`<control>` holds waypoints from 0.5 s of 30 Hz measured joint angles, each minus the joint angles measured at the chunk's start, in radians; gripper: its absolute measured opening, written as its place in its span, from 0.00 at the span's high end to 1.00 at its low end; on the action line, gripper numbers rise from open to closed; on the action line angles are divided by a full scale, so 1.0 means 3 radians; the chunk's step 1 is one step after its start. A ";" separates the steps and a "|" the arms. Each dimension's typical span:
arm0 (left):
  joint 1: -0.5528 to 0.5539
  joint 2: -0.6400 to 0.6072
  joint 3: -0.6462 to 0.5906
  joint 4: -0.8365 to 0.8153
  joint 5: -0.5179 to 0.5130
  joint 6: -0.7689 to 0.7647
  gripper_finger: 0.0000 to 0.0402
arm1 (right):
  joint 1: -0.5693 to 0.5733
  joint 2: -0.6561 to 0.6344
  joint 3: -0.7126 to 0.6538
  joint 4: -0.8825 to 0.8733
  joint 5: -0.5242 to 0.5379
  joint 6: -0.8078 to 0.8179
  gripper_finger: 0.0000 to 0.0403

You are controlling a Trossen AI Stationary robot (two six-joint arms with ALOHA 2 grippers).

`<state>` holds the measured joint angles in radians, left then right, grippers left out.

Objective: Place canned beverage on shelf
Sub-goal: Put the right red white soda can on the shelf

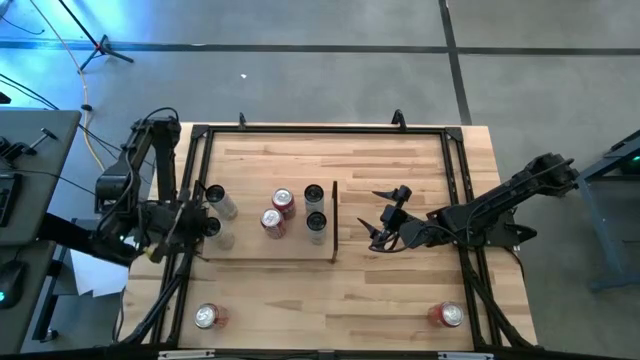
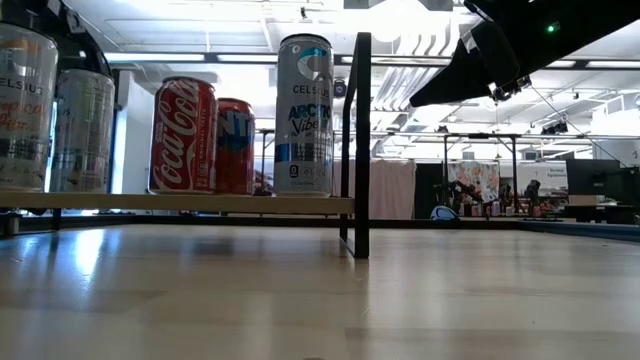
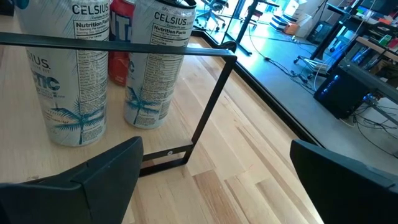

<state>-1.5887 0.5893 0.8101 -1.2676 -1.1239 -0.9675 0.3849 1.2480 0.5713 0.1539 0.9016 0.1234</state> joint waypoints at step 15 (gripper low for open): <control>-0.0032 0.0371 -0.0210 0.2835 0.0512 0.2479 0.14 | -0.0001 0.0000 0.0000 0.0000 0.0000 0.0000 0.02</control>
<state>-1.5982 0.7005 0.7469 -0.4170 -0.9702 -0.2237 0.3847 1.2480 0.5713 0.1539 0.9016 0.1234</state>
